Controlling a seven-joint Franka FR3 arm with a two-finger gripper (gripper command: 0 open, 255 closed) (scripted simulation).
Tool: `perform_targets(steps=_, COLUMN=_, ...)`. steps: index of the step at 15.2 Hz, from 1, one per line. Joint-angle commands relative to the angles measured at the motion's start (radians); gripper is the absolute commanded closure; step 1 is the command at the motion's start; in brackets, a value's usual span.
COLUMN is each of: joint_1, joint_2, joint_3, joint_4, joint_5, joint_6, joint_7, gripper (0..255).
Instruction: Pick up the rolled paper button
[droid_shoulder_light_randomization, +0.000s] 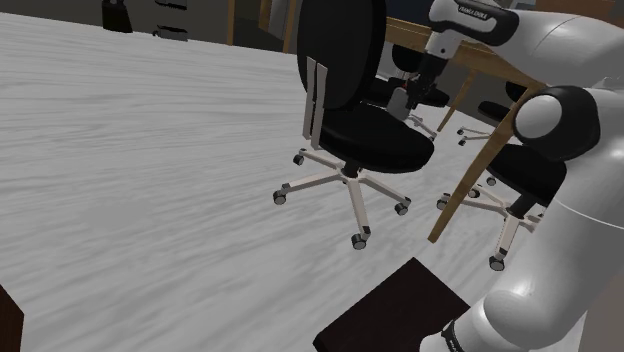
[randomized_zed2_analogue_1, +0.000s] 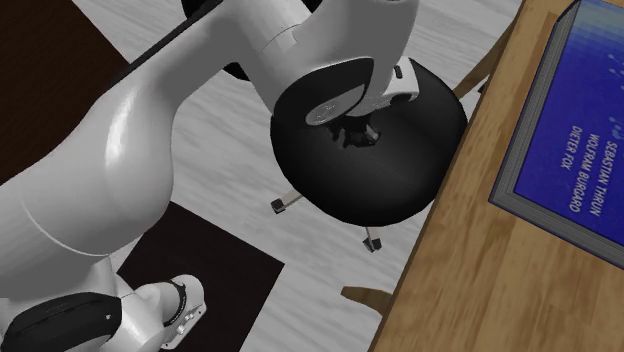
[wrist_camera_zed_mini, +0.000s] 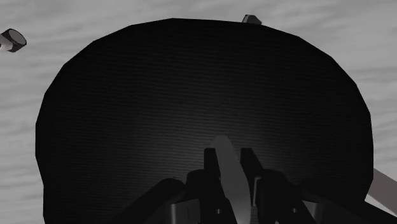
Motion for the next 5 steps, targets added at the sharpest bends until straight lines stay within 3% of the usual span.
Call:
perform_targets(steps=1, joint_1=-0.006, joint_2=0.011, joint_3=-0.002, joint_4=0.043, joint_5=0.005, joint_6=-0.032, joint_7=-0.004, gripper=255)
perform_targets(steps=5, joint_1=-0.014, joint_2=0.031, joint_3=-0.003, joint_4=0.101, joint_5=0.013, joint_6=-0.072, joint_7=-0.006, gripper=255)
